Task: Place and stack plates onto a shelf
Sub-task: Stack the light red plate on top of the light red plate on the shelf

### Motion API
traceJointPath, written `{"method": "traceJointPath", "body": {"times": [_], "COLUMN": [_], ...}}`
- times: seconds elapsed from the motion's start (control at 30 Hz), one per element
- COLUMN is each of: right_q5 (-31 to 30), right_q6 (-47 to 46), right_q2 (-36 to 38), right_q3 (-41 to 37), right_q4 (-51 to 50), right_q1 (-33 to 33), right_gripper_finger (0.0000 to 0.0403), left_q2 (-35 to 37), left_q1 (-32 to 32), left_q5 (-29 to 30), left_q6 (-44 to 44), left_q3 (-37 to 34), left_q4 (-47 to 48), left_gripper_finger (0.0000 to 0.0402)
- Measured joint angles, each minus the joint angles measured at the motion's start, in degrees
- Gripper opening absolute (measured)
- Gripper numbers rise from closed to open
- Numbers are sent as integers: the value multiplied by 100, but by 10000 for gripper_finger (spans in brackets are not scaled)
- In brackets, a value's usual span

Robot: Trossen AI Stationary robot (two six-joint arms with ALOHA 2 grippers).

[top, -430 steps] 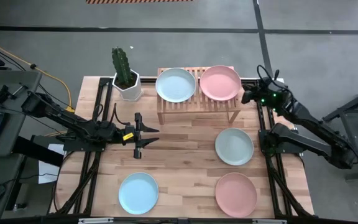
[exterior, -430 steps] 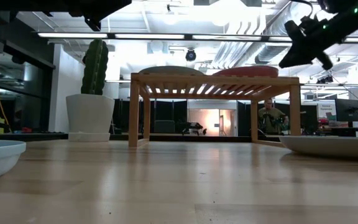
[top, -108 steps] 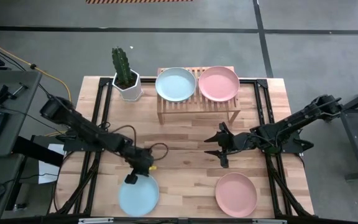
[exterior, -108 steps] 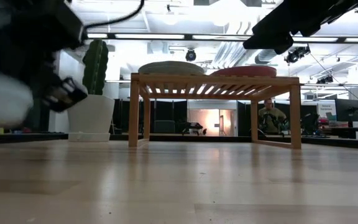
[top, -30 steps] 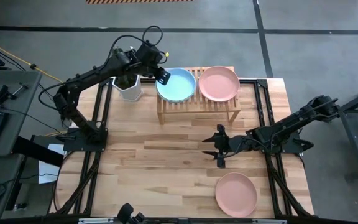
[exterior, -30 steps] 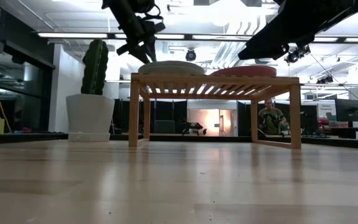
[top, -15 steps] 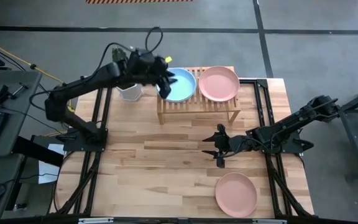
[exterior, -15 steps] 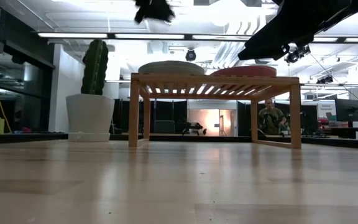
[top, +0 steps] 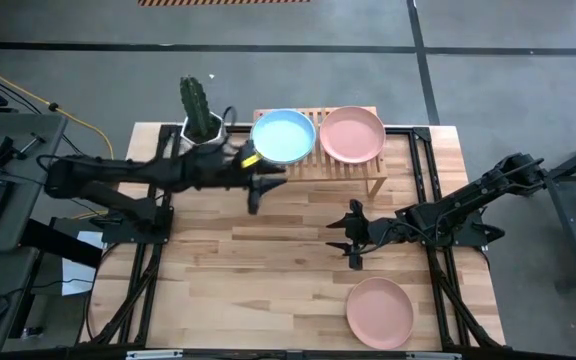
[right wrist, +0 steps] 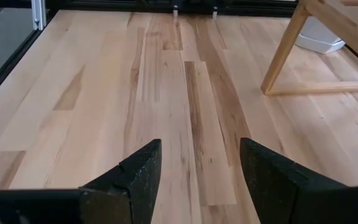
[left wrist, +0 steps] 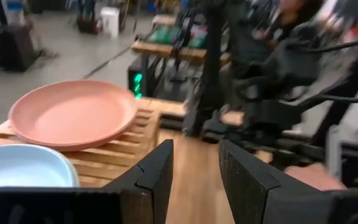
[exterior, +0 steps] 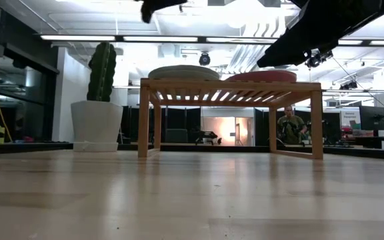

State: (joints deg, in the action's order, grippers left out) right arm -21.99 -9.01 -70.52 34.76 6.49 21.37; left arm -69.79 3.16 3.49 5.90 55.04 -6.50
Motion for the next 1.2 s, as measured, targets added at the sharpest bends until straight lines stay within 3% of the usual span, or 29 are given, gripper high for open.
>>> {"method": "traceJointPath", "body": {"times": [0.23, 0.43, 0.87, 1.0, 1.2], "right_q5": [8, 8, 8, 181, 913], "right_q6": [26, 6, -57, -479, -1655], "right_q2": [17, 55, 55, 55, 55], "right_q3": [0, 0, 0, 0, 0], "right_q4": [-55, -69, -73, -339, -951], "right_q1": [0, 0, 0, 0, 7], "right_gripper_finger": [199, 199, 199, 199, 199], "left_q2": [929, 1277, 1214, 1214, 1214], "left_q1": [-443, -712, -864, -864, -864], "left_q5": [13, 200, 389, 387, 390], "left_q6": [155, 141, -204, -204, -173], "left_q3": [-1913, -2798, -2917, -2917, -2917], "left_q4": [-2231, -3348, -3364, -3360, -3252], "left_gripper_finger": [117, 117, 117, 117, 117]}}
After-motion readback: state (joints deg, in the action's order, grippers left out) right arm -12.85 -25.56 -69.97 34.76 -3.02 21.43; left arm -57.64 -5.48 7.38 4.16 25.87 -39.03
